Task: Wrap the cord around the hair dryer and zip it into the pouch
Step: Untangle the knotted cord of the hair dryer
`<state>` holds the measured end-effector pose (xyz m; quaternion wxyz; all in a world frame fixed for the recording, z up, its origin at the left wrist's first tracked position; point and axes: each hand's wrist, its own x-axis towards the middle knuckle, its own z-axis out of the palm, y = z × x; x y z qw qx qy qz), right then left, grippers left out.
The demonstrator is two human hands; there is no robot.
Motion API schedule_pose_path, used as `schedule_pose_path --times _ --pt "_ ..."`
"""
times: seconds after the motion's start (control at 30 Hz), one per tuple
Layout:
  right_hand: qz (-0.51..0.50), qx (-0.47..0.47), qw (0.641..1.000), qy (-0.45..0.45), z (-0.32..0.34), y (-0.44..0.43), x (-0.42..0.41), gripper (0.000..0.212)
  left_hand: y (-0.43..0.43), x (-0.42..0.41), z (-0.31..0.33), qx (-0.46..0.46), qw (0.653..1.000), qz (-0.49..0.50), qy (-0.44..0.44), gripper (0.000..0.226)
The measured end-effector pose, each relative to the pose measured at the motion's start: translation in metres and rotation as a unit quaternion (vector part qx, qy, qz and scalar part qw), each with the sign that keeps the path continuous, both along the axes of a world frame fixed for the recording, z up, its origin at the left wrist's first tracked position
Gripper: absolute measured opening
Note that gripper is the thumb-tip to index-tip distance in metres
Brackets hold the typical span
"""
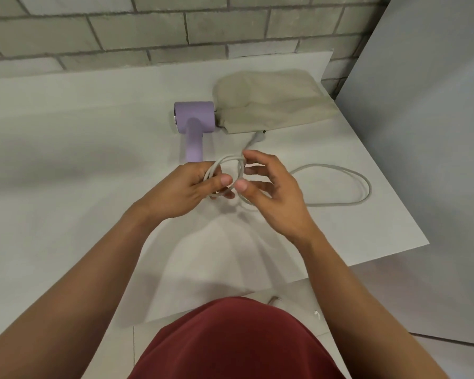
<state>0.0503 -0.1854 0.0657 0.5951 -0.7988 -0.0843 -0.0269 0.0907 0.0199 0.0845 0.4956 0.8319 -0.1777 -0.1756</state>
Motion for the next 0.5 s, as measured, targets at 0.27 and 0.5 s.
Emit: schedule_pose_path --times 0.27,0.5 --pt "-0.065 0.023 0.998 0.000 0.000 -0.001 0.009 0.004 0.018 -0.001 -0.006 -0.057 0.998 0.015 0.018 0.038" --pt "0.028 0.051 0.994 0.090 0.011 0.000 0.016 0.024 0.032 -0.001 0.002 -0.049 0.999 0.002 0.020 0.031"
